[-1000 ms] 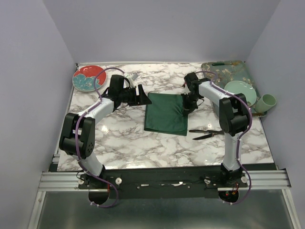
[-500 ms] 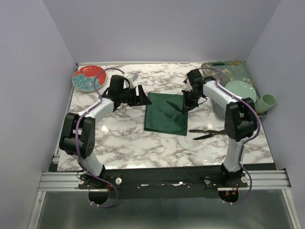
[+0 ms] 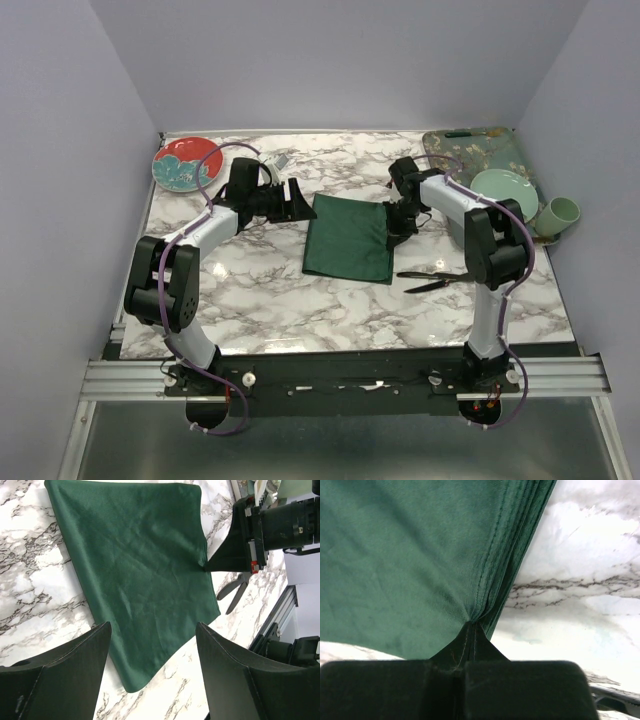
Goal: Fold the napkin into a case and place the utensils inside
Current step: Smooth out the square-folded napkin at the center of the board.
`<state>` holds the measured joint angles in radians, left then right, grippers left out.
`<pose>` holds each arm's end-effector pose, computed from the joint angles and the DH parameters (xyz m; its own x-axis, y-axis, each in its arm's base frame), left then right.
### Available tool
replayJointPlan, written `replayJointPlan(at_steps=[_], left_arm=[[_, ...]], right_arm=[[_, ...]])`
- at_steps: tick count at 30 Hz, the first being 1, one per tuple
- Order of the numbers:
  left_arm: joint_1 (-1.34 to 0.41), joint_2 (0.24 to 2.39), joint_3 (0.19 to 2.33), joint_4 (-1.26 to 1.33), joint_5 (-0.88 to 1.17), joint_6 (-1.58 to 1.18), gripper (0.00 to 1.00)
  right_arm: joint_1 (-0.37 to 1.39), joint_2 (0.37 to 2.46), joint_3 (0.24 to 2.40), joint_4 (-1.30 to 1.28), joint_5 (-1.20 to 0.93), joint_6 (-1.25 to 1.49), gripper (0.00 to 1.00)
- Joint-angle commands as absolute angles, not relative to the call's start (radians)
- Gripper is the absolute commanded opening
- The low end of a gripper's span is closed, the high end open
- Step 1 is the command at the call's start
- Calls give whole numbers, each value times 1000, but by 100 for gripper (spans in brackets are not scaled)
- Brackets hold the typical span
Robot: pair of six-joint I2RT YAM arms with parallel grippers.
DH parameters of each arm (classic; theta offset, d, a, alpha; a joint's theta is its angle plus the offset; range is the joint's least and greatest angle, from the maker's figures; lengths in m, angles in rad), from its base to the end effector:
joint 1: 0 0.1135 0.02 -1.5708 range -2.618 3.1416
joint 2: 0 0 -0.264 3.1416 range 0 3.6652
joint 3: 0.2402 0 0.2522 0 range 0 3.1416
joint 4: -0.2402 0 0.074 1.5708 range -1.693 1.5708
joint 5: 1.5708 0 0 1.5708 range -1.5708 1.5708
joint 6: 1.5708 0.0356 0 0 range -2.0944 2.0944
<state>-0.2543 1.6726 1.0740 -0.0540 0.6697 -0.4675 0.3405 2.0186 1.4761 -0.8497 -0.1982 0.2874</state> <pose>0.3467 -0.1130 0.2258 -0.8287 -0.1497 -0.5394 0.3373 0.6355 -0.6946 0.3694 0.1383 0.1692 -0.9917 -0.0565 -0.1154 -0.0827 0.9682 0.2362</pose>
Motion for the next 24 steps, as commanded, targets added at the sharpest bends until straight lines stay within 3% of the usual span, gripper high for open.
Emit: replayJointPlan(at_steps=[1, 8, 15, 17, 24], left_arm=[[-249, 1681, 1058, -63, 667, -448, 77], [-235, 1661, 1060, -75, 676, -437, 77], [-206, 1641, 1039, -75, 673, -426, 77], [-198, 1637, 1032, -74, 675, -428, 77], [-164, 1612, 1023, -87, 680, -413, 77]], right_arm=[[334, 2052, 1534, -848, -132, 285, 7], [333, 2007, 1551, -891, -110, 262, 45], [327, 2035, 1592, -894, -83, 256, 47], [325, 2069, 1609, -894, -86, 253, 52], [319, 2160, 1657, -907, -104, 238, 48]])
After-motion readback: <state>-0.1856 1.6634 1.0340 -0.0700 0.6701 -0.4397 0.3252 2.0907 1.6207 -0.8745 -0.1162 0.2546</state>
